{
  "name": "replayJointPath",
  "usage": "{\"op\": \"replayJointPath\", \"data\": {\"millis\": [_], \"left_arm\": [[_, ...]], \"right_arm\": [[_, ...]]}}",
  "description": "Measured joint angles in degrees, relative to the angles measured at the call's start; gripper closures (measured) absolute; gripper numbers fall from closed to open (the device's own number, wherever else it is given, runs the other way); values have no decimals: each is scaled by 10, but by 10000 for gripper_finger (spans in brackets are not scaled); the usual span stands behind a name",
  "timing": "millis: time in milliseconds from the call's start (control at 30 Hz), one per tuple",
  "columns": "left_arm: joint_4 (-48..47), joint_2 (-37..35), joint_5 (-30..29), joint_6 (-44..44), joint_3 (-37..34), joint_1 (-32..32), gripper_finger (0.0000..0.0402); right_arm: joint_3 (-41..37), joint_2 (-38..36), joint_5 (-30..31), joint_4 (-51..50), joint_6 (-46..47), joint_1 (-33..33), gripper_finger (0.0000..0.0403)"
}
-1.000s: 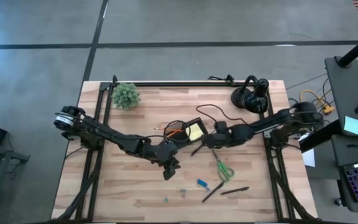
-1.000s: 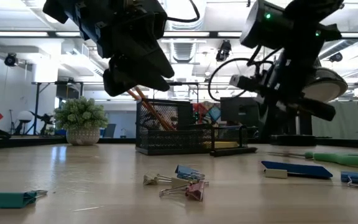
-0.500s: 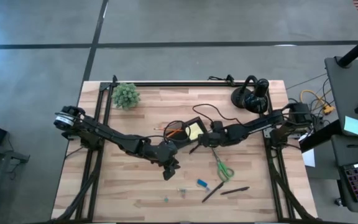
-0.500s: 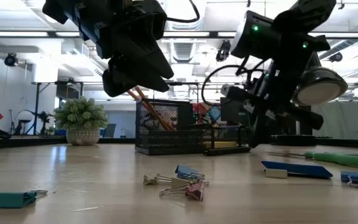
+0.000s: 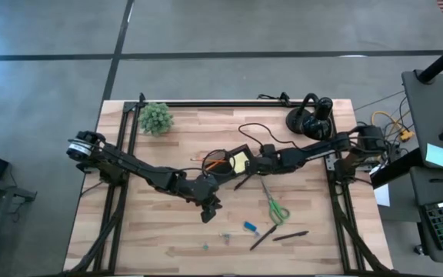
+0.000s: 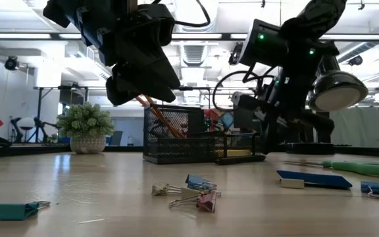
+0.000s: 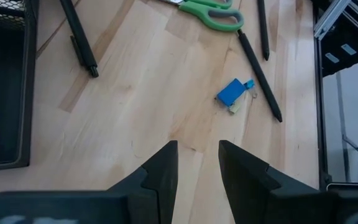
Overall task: Pick and place office supplies into organizer
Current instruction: Put the top black pen into the black desk organizer
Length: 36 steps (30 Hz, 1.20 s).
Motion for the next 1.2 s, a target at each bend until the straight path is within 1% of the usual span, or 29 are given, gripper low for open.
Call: {"op": "replayJointPath", "data": {"millis": [100, 333, 533, 633, 800, 900, 967, 1200], "left_arm": [[0, 0, 0, 0, 0, 0, 300], [0, 0, 0, 0, 0, 0, 300], [0, 0, 0, 0, -1, 0, 300], [0, 0, 0, -1, -1, 0, 300], [0, 0, -1, 0, -2, 0, 300], [1, 0, -2, 0, -2, 0, 300], [4, 0, -2, 0, -2, 0, 300], [6, 0, -2, 0, -2, 0, 300]], "right_arm": [[0, 6, -12, 4, -2, 1, 394], [3, 25, -14, 29, -5, 2, 394], [3, 27, -24, 25, -20, 2, 394], [3, 16, -37, 11, -30, 4, 394], [2, -21, -33, -42, -30, 14, 394], [2, -26, -32, -65, -31, 14, 394], [1, -26, -41, -64, -32, 15, 394], [1, -26, -42, -51, -34, 15, 394]]}}
